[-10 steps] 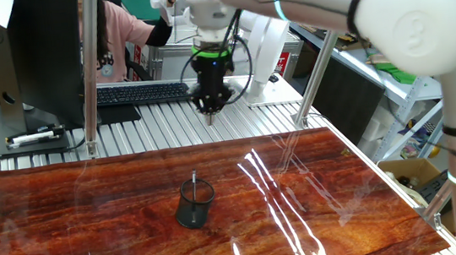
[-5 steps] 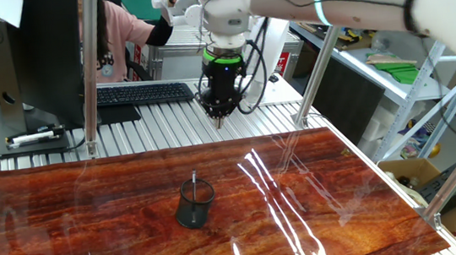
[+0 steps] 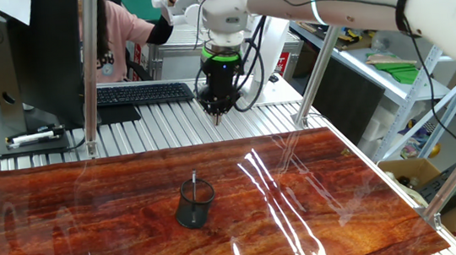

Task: Put the pen into the pen holder

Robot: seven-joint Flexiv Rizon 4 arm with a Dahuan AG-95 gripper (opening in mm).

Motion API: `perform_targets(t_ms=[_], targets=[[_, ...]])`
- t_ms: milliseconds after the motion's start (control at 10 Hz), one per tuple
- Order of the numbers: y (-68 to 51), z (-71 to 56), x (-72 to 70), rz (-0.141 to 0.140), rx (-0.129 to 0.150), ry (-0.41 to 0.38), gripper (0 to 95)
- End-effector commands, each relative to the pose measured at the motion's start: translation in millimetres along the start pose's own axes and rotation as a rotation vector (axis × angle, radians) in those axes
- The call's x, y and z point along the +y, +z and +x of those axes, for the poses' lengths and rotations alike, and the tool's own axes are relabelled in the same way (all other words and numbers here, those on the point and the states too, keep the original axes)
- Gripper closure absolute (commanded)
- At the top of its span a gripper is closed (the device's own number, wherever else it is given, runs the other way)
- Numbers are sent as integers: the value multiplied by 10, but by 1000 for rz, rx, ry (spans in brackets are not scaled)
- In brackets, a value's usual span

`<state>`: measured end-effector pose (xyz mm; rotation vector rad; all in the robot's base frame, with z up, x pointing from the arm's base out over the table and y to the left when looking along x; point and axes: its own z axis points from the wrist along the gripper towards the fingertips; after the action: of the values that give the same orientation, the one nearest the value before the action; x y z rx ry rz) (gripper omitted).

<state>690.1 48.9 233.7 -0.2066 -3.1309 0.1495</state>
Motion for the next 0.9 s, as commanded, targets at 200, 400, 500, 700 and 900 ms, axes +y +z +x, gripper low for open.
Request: perform_targets(t_ms=[200, 400, 500, 700, 900], targets=[[-7, -159, -40, -2, -16, 14, 950], [-6, -160, -41, -6, -9, 15, 950], [-6, -161, -41, -6, -18, 18, 950], [-6, -160, -41, -6, -18, -3, 950], [-4, -167, -43, -5, -17, -12, 950]])
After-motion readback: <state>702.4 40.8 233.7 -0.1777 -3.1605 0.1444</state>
